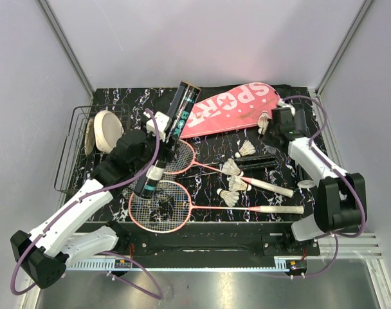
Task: Pack up the badminton gear
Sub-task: Place the lid at the center of the board.
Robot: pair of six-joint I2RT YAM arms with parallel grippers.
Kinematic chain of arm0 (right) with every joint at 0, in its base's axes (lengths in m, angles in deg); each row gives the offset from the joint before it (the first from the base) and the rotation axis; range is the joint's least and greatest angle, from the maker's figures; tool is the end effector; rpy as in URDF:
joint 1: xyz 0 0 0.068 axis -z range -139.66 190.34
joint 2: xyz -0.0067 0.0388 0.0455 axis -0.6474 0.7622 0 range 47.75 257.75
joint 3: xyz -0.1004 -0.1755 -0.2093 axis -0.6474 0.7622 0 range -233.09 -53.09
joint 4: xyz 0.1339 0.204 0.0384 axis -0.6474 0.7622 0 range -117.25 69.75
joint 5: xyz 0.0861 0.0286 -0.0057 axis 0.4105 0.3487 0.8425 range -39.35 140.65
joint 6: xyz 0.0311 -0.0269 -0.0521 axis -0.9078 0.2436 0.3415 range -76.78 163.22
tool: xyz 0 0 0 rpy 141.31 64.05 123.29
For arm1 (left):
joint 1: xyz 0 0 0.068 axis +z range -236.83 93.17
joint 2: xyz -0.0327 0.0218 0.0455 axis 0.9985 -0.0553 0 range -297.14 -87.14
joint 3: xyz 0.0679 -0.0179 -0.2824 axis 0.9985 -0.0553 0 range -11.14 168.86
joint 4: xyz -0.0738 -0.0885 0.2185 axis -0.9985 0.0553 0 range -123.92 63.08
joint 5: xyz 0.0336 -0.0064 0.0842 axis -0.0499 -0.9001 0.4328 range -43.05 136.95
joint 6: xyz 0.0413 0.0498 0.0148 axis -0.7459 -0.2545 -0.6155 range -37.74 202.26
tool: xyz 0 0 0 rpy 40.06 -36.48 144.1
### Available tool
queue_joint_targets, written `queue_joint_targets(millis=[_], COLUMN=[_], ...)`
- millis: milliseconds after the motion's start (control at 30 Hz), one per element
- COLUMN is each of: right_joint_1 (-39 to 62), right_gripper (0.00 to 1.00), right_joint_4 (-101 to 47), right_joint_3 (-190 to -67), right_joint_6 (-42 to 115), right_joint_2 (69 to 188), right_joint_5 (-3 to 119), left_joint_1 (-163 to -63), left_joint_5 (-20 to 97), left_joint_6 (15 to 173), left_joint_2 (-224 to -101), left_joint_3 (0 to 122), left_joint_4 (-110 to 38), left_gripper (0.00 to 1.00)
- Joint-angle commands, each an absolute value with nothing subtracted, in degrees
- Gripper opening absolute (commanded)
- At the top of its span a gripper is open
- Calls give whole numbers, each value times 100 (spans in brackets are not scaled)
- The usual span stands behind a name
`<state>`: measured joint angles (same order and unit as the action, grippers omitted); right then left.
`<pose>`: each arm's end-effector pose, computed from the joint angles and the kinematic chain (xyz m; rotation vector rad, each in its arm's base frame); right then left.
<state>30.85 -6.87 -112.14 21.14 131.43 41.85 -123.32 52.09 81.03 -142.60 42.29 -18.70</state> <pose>0.3086 0.0435 0.2644 0.3315 2.3230 0.0906 0.1730 -0.1223 0.3608 0.5500 1.8025 -0.3396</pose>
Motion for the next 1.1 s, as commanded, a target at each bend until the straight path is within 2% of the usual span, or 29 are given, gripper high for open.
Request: queue_joint_targets(millis=[0, 133, 300, 633, 667, 700, 733, 800, 933, 1067], right_joint_1=[2244, 1583, 1197, 853, 853, 853, 853, 853, 844, 678], right_gripper=[0, 0, 0, 0, 5, 36, 51, 69, 78, 81], right_joint_4=[-1214, -1222, -616, -905, -941, -932, -880, -442, 840, 2771], right_joint_3=[-12057, -12524, -13578, -13694, -13720, -13755, -13799, -13983, -14107, -14396], right_joint_6=[3100, 3408, 3575, 3531, 3531, 3566, 3593, 3479, 2830, 1662], right_joint_2=[13633, 14405, 15618, 16130, 16157, 16174, 16157, 15956, 15314, 15295], right_joint_5=[4311, 3914, 4643, 4661, 4670, 4652, 4609, 4469, 3976, 3582], left_joint_1=[-12339, -12339, -12339, -12330, -12330, -12330, -12330, -12330, -12330, -12330], left_joint_5=[5222, 5248, 5371, 5354, 5336, 5319, 5319, 5301, 5275, 5082], left_joint_6=[8209, 8209, 8191, 8165, 8165, 8165, 8174, 8182, 8200, 8209], left_joint_2=[-14154, -14084, -14005, -14022, -14040, -14057, -14066, -14075, -14092, -14092], left_joint_3=[4264, 4212, 4168, 4141, 4133, 4133, 4141, 4124, 4133, 4168], left_joint_4=[-2399, -2399, -2399, -2434, -2443, -2443, -2443, -2443, -2434, -2425], left_gripper=[0, 0, 0, 0, 0, 0, 0, 0, 0, 0])
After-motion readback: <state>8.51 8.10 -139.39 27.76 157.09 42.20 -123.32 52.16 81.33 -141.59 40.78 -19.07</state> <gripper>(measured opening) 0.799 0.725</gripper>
